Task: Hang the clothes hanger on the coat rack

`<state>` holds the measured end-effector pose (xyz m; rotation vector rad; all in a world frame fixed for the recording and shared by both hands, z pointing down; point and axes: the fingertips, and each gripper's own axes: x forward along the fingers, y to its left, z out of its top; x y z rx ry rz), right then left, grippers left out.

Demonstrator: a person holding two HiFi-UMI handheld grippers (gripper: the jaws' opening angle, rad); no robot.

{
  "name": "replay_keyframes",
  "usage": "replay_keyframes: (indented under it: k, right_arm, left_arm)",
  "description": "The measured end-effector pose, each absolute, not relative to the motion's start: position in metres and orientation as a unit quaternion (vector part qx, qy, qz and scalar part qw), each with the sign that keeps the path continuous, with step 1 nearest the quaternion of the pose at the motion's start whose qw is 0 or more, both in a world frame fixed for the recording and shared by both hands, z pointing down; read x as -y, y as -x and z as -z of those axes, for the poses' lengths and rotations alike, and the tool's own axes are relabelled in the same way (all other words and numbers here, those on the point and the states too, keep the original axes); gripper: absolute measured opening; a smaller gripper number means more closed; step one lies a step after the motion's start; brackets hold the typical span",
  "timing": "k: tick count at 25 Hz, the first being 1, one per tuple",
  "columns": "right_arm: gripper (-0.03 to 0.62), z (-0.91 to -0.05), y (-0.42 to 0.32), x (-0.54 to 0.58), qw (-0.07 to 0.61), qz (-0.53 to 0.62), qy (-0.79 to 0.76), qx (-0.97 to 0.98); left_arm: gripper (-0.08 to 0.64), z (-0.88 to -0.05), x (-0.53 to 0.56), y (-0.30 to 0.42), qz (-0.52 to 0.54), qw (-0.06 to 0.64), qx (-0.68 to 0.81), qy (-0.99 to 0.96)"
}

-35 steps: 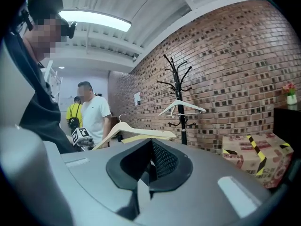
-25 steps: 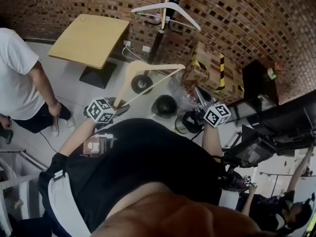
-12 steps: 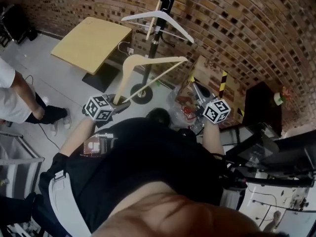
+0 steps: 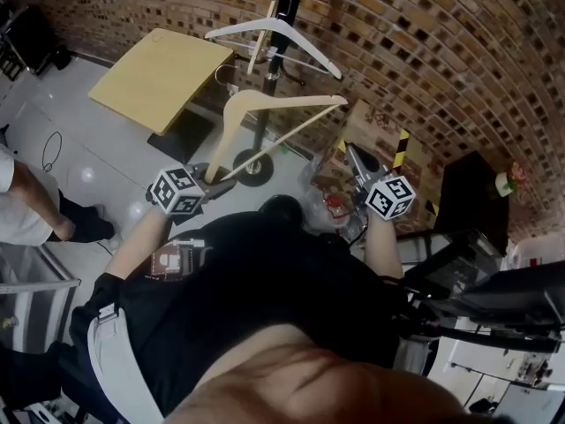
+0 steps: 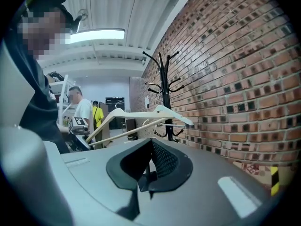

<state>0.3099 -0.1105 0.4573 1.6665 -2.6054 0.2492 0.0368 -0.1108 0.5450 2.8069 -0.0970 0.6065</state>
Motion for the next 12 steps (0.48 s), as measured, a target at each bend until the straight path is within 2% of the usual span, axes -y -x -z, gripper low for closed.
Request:
replay_keyframes:
  k: [12]
  right_arm:
    - [0.014, -0.427, -0.306, 0.159, 0.021, -0.054, -0.625, 0.778]
  left_arm:
    - [0.023, -0.507, 0.202, -0.035, -0.196, 0.077, -0.065, -0.975]
